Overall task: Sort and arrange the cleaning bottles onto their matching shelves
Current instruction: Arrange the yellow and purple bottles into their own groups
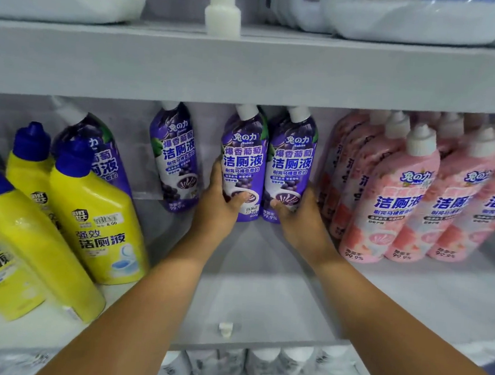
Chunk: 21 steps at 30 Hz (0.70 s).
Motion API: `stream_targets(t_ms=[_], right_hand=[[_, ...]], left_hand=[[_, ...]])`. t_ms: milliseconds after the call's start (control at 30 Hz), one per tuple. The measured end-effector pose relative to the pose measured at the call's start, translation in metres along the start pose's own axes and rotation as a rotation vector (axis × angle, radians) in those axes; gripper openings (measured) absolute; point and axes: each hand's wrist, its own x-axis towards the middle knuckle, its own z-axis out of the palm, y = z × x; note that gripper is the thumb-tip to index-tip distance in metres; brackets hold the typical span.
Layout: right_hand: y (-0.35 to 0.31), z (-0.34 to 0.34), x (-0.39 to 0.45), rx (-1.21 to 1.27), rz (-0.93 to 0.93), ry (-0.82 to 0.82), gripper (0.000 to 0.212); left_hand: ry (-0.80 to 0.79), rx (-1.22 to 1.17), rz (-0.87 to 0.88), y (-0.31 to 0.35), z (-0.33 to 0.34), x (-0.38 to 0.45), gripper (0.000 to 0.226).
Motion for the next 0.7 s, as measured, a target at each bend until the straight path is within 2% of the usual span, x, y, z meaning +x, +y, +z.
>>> stream_targets(t_ms=[267,433,567,700], right_hand=[[0.004,0.004,0.012,-0.010,0.005,-0.013,0.060],[-0.001,-0.003,0.013,-0.014,-0.054,0.046,0.056],[-0.006,-0.005,0.019,0.064,-0.041,0.070,0.069],[-0.006,-0.006,0.019,0.154,-0.006,0.046,0.066]], left_hand=[[-0.038,-0.006,0.015,-0.003,-0.002,0.002,0.076],[-0.034,-0.048,-0.019,-0.005,-0.004,0.001,0.070],[-0.047,-0.081,-0.038,-0.003,0.000,0.001,0.074],[-0.040,-0.079,-0.042,-0.002,0.005,-0.002,0.074]])
